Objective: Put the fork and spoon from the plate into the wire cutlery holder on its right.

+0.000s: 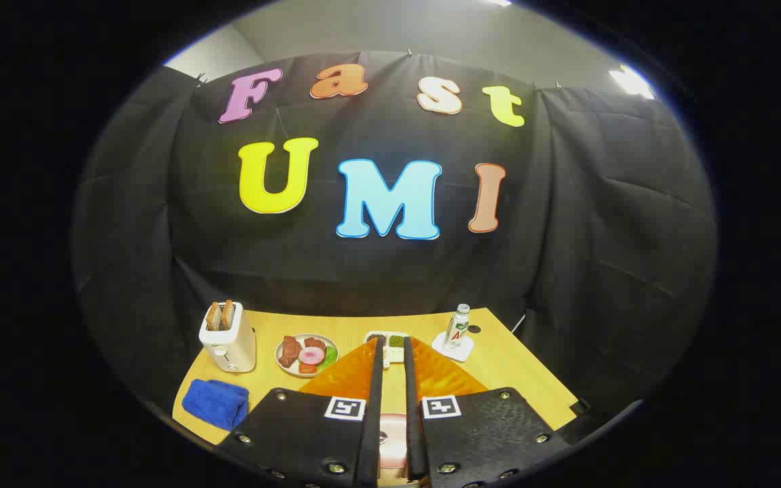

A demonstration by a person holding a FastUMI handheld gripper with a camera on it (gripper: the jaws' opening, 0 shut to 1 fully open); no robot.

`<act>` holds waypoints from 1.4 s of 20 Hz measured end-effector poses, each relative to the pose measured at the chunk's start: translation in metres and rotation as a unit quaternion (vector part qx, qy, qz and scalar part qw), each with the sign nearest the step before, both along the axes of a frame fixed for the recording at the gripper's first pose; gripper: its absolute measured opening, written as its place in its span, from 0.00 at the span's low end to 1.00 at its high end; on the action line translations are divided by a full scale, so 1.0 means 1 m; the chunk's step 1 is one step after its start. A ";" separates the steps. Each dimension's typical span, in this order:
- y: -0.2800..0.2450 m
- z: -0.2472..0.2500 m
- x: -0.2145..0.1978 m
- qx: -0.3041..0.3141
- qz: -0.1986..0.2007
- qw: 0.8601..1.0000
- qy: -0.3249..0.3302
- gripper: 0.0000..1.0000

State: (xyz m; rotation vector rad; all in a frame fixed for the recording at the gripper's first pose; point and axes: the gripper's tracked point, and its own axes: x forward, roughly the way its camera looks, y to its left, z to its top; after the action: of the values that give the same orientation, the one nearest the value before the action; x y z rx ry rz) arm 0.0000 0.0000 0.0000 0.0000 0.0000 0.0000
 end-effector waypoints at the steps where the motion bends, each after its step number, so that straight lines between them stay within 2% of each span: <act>1: 0.000 0.000 0.000 0.000 0.001 1.000 0.000 0.16; 11: -0.006 -0.036 0.009 0.008 -0.007 0.999 0.044 0.16; 19: -0.009 -0.105 0.019 0.013 -0.013 0.993 0.120 0.17; 25: -0.008 -0.180 0.028 0.012 -0.017 0.978 0.207 0.17; 28: -0.008 -0.228 0.027 0.007 -0.021 0.962 0.273 0.17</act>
State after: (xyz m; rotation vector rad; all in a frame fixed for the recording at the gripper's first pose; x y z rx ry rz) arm 0.0270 -0.0082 -0.2281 0.0152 0.5534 -0.0419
